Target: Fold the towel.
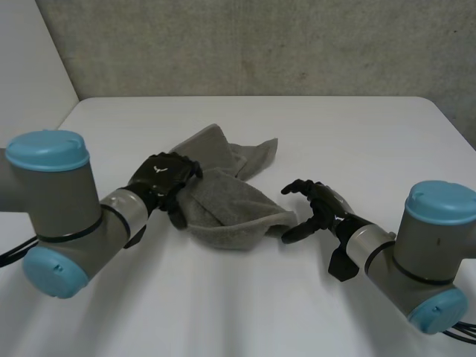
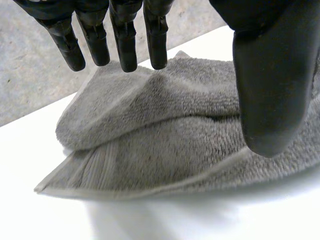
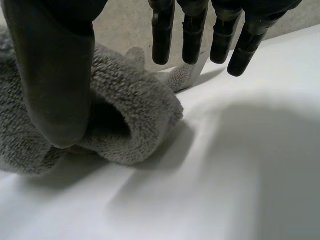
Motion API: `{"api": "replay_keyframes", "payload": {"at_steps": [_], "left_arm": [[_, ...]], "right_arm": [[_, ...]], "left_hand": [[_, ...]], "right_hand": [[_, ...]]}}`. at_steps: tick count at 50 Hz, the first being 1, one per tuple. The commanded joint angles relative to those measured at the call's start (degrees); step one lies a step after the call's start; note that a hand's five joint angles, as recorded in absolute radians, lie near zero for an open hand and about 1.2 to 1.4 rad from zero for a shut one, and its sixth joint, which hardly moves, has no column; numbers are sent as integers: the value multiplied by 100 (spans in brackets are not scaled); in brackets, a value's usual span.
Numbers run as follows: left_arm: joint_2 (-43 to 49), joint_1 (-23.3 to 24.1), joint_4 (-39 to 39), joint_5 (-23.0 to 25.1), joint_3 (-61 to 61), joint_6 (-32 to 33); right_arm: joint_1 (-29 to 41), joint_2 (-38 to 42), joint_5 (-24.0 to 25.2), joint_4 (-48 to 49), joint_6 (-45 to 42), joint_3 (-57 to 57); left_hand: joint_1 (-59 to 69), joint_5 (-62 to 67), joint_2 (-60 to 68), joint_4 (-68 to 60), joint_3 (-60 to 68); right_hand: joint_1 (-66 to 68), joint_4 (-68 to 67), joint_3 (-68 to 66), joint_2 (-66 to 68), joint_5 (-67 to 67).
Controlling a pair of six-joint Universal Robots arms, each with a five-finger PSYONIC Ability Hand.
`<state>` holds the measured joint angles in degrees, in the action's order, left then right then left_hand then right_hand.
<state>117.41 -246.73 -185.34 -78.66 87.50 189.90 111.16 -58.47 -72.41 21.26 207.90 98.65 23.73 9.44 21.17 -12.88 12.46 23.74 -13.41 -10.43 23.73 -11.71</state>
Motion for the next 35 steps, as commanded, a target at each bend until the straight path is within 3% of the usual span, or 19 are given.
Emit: {"api": "replay_keyframes", "payload": {"at_steps": [1, 5, 8, 10, 17, 25, 27, 35], "left_arm": [[-140, -271, -28, 17, 435, 21], [-175, -358, -46, 43, 566, 12], [-166, -385, -54, 70, 619, 12], [-157, -376, -63, 70, 628, 12], [-43, -315, -309, 70, 602, 3], [528, -271, -555, 8, 224, 12], [677, -253, -678, 8, 49, -14], [1046, -174, -845, 8, -250, -50]], "right_arm": [[186, 2, -45, 370, -21, 172], [275, 46, -62, 414, -21, 110], [301, 64, -159, 511, -21, 57], [301, 64, -290, 642, -13, 22], [240, 55, -361, 678, -4, -22], [160, 29, -352, 643, 5, 48], [125, 2, -352, 625, 5, 75], [-112, -464, -352, 599, 31, 268]], "left_hand": [[-477, -48, -221, 288, -246], [-460, -32, -204, 288, -246], [-443, -15, -188, 288, -246], [-427, 2, -171, 288, -246], [-241, 187, 14, 288, -246], [-23, 406, 233, 288, -246], [746, 1175, 1002, 288, -246], [1724, 2152, 1979, 288, -246]], "right_hand": [[-38, 341, 43, -37, -166], [366, 341, 43, 368, -570], [1527, 341, 43, 1528, -1731], [3268, 341, 43, 3269, -3471], [5526, 341, 43, 5527, -5730], [5626, 341, 43, 5627, -5829], [5626, 341, 43, 5627, -5829], [5626, 341, 43, 5627, -5829]]}}
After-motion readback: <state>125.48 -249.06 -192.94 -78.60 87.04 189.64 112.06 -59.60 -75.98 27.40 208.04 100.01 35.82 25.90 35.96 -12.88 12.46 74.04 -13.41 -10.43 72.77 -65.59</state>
